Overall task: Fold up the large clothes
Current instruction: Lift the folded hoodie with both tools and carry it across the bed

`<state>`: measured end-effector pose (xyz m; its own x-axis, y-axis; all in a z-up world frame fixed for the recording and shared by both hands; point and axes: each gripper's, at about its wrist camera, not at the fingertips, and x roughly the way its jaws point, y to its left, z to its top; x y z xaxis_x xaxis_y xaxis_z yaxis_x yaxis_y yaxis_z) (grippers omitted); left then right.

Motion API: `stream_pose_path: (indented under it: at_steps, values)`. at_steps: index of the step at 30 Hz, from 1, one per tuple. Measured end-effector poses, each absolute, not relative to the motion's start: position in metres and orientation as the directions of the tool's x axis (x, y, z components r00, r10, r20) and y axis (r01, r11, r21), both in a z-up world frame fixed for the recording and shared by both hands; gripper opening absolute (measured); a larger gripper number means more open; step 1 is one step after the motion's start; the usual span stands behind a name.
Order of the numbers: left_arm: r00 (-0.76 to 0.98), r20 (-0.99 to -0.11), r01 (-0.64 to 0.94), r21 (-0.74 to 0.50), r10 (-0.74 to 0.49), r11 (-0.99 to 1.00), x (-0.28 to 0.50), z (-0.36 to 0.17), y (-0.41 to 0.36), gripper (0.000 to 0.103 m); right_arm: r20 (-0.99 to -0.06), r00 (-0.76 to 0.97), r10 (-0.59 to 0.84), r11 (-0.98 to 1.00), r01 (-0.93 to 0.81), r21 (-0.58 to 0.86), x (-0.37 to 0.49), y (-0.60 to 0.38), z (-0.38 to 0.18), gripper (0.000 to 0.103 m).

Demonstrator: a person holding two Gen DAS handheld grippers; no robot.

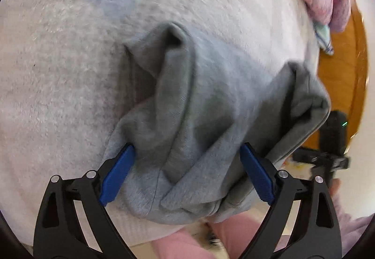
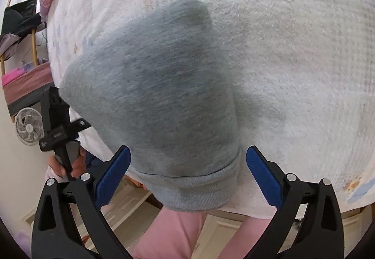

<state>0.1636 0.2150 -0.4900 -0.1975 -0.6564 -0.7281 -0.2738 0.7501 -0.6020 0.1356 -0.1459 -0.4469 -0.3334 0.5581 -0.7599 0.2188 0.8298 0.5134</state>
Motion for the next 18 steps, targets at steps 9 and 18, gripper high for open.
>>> stream_pose_path:
  at_steps: [9,18]
  values:
    - [-0.182,-0.758,-0.154,-0.607,-0.627,0.779,0.174,-0.476,0.232,0.092,-0.744,-0.348,0.571,0.821,0.257,0.51,0.132,-0.159,-0.451,0.095]
    - [-0.196,-0.511,-0.244,-0.801,-0.837,0.546,0.171,-0.498,0.219,0.098,-0.72,-0.373,0.586,0.81,0.289,0.51,0.13,-0.146,-0.463,0.095]
